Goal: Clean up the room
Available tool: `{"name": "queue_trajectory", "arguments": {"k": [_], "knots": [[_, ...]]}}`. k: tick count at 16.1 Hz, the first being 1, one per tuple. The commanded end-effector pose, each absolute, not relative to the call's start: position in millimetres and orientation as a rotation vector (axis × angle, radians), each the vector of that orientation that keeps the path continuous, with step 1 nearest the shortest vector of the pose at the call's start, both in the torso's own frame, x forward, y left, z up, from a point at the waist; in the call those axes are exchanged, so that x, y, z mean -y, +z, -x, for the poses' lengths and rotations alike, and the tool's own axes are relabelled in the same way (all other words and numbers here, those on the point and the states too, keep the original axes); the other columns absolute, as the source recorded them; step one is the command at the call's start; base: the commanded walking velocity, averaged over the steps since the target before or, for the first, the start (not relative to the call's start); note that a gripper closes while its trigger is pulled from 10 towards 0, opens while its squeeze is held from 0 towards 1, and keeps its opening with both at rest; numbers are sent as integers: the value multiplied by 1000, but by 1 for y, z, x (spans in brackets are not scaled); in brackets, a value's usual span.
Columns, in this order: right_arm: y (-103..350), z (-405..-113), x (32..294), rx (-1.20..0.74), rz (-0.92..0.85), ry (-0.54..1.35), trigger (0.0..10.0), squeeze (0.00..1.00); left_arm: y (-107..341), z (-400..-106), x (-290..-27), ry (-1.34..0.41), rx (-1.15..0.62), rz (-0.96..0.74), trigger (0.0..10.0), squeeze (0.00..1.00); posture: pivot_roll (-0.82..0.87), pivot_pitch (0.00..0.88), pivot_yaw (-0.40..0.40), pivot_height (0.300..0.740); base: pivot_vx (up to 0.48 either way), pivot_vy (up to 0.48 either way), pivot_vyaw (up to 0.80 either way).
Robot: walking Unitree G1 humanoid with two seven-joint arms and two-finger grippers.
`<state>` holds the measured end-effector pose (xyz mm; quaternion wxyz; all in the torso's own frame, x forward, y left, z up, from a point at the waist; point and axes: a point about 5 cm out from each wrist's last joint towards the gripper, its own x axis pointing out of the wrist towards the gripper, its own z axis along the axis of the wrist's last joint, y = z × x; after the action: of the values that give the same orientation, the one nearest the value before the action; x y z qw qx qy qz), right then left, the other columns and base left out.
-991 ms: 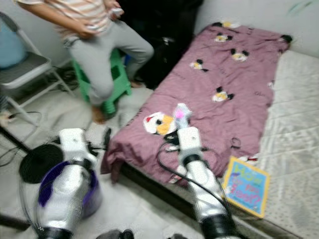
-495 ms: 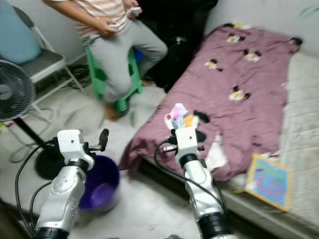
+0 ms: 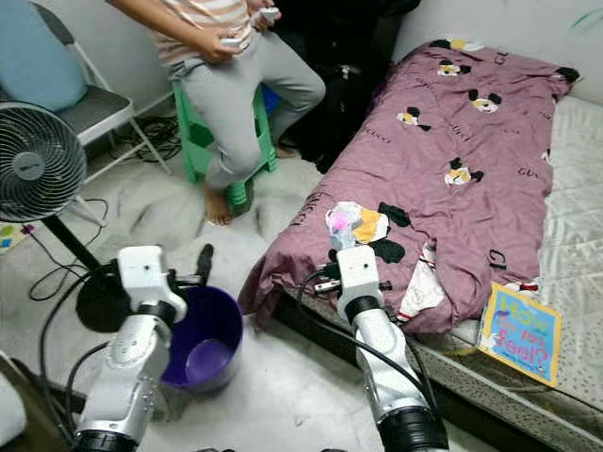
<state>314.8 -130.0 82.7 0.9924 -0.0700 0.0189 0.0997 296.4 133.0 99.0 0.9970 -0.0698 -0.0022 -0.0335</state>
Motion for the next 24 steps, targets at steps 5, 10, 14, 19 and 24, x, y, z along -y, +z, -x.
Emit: {"name": "queue_trajectory", "arguments": {"k": [5, 10, 14, 19, 24], "knots": [[86, -314, 128, -15, 145, 209, 10000, 0, 97, -294, -136, -78, 6, 147, 10000, 0, -44, 141, 3, 740, 0, 0, 761], [86, -314, 129, -17, 129, 199, 10000, 0, 100, -292, -134, -113, 28, 160, 10000, 0, -46, 143, 3, 740, 0, 0, 0], [86, -315, 129, -16, 131, 201, 10000, 0, 100, -292, -134, -120, 31, 162, 10000, 0, -44, 143, 4, 740, 263, 0, 0], [87, -315, 129, -15, 134, 201, 10000, 0, 101, -293, -133, -127, 32, 163, 10000, 0, -45, 142, 4, 740, 273, 0, 0], [86, -315, 129, -16, 128, 198, 10000, 0, 101, -293, -133, -129, 32, 162, 10000, 0, -45, 138, 5, 740, 327, 0, 0]]}}
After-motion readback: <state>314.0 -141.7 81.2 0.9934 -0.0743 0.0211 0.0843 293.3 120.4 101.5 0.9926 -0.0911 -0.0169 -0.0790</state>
